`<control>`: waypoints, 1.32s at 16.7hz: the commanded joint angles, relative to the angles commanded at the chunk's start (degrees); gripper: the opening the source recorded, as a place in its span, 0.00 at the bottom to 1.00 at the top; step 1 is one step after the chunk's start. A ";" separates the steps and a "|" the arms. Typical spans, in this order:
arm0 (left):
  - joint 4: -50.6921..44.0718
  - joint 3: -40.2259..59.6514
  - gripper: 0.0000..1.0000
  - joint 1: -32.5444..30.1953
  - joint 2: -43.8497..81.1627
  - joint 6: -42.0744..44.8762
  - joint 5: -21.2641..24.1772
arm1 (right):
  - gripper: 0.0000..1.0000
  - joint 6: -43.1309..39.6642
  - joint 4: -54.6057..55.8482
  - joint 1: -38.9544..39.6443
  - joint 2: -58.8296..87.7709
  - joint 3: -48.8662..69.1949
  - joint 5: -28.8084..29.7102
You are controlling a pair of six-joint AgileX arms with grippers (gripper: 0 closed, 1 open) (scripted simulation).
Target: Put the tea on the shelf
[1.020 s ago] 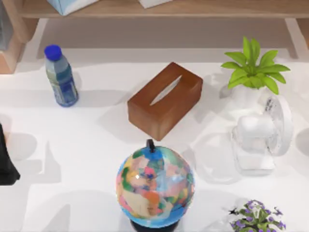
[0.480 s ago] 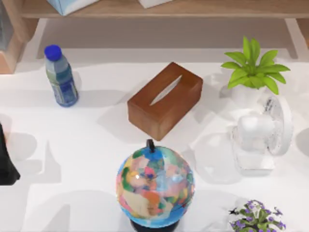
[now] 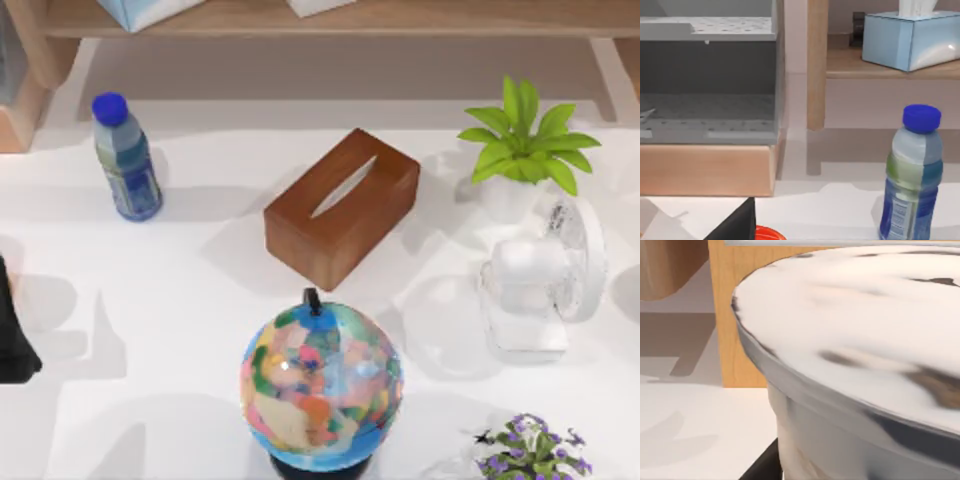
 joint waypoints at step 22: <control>0.00 0.00 1.00 0.00 0.00 0.00 0.00 | 0.00 0.09 -3.26 -0.09 -3.50 -0.15 -0.04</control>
